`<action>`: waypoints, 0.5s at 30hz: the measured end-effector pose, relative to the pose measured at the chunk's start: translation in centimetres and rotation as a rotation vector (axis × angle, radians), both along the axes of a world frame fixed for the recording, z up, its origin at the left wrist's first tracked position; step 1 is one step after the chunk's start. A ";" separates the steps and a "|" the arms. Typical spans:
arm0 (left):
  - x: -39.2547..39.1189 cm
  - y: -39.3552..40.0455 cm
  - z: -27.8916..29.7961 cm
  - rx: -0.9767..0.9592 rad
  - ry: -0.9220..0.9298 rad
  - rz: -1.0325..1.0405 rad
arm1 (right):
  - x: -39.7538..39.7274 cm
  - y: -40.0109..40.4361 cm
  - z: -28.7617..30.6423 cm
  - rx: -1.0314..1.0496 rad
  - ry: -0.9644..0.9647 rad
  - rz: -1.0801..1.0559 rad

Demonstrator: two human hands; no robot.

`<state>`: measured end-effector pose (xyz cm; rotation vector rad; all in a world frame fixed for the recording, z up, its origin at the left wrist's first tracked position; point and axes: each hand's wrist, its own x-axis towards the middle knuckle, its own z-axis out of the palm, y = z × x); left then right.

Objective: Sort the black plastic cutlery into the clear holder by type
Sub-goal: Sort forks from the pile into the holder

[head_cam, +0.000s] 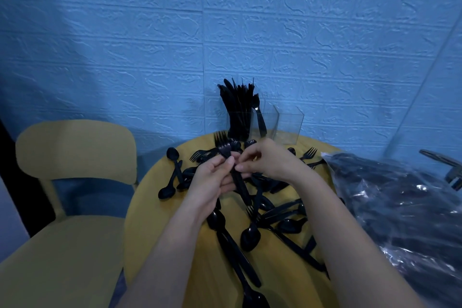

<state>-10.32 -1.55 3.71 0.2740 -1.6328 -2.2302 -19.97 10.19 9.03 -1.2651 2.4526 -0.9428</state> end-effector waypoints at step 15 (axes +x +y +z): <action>0.4 -1.3 -0.3 0.053 0.030 0.176 | -0.1 0.1 -2.1 0.563 0.041 0.284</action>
